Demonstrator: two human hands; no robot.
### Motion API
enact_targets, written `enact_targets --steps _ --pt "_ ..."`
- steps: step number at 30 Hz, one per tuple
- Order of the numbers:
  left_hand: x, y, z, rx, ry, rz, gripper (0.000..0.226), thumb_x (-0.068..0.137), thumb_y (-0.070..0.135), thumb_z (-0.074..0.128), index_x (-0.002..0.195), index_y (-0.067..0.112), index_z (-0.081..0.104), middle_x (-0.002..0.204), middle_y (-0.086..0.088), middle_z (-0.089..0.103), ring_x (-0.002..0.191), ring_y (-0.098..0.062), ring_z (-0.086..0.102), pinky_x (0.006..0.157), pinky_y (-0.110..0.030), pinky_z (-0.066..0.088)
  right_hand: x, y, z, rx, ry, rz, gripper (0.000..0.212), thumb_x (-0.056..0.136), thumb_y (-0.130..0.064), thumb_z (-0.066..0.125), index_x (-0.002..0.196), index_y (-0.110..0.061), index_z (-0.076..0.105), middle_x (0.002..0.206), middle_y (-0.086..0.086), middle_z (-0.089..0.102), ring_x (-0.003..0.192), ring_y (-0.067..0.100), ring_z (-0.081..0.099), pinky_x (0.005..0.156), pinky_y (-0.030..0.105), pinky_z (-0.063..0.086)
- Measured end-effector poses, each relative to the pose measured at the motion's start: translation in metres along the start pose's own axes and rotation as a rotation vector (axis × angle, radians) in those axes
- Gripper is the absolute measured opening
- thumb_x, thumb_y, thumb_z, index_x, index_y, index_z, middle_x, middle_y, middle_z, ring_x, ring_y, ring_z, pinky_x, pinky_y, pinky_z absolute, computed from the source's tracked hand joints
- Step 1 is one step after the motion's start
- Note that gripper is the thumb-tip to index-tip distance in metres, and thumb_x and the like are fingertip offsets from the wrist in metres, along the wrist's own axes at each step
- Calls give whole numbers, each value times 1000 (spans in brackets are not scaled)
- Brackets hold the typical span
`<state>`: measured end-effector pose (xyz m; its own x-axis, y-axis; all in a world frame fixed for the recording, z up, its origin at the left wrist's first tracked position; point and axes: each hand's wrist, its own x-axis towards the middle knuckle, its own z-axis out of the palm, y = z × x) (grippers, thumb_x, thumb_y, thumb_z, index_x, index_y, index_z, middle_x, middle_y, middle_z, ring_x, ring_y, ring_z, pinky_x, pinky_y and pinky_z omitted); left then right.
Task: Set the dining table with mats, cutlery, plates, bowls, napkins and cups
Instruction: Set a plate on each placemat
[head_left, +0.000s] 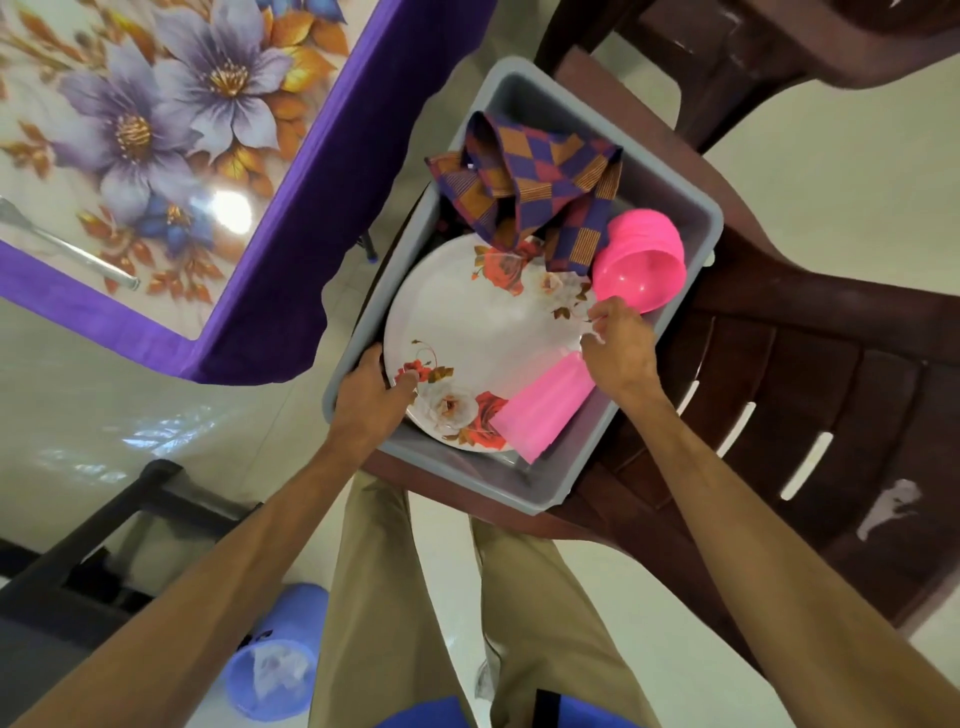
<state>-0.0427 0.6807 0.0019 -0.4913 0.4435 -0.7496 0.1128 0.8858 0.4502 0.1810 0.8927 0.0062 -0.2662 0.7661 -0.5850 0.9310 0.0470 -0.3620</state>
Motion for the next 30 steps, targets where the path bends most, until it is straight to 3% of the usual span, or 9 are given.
enact_targets --steps 6,11,14,17,21,23,25,27,30 --pt "-3 -4 5 19 33 17 57 100 33 67 151 15 47 139 -7 67 126 -31 65 105 -45 53 -4 7 16 -73 -147 -3 38 94 -13 66 131 -11 62 132 12 62 115 29 63 101 41 52" --pt "-6 -5 5 -73 42 -9 68 93 41 75 151 20 46 140 -3 67 128 -28 64 109 -49 52 -11 3 23 -56 68 14 52 91 -10 69 140 -5 51 138 20 48 124 37 50 103 45 45" --pt "-5 -4 9 -71 58 -19 65 93 42 75 148 19 50 137 -3 68 126 -28 64 106 -45 54 -6 2 21 17 60 95 58 92 -10 69 144 -5 45 141 21 45 127 38 49 102 45 45" --pt "-8 0 11 -98 78 -42 54 94 39 75 140 17 56 127 -2 70 114 -23 68 89 -31 55 -1 6 20 59 -34 137 57 94 -11 67 146 -5 43 144 21 47 130 38 50 104 41 43" --pt "-12 4 14 -153 104 -45 50 97 40 72 135 17 50 112 7 63 94 -12 62 62 -10 49 2 13 20 30 -98 124 50 97 -16 65 143 -7 49 145 17 49 133 35 49 107 35 40" --pt "-11 5 14 -153 78 -23 52 97 46 69 134 18 47 110 8 61 89 -10 63 55 -7 46 2 16 20 29 -111 126 49 97 -18 64 143 -8 51 144 15 51 133 33 49 106 34 40" --pt "-9 5 11 -185 -7 -35 55 98 49 66 138 19 43 114 5 62 94 -13 67 61 -14 54 1 17 19 33 -118 128 48 97 -19 64 142 -9 52 145 13 53 133 31 50 102 31 41" --pt "-8 4 5 -262 -111 -53 56 98 50 65 140 22 42 121 1 67 104 -20 72 72 -33 65 0 16 17 45 -130 139 49 98 -20 63 144 -10 51 147 11 53 132 30 52 95 27 39" --pt "-12 8 -8 -309 -198 35 56 97 50 68 145 32 45 126 2 71 108 -20 74 78 -48 66 -4 13 11 68 -147 154 51 98 -20 62 146 -10 49 147 10 54 131 29 54 90 24 38"
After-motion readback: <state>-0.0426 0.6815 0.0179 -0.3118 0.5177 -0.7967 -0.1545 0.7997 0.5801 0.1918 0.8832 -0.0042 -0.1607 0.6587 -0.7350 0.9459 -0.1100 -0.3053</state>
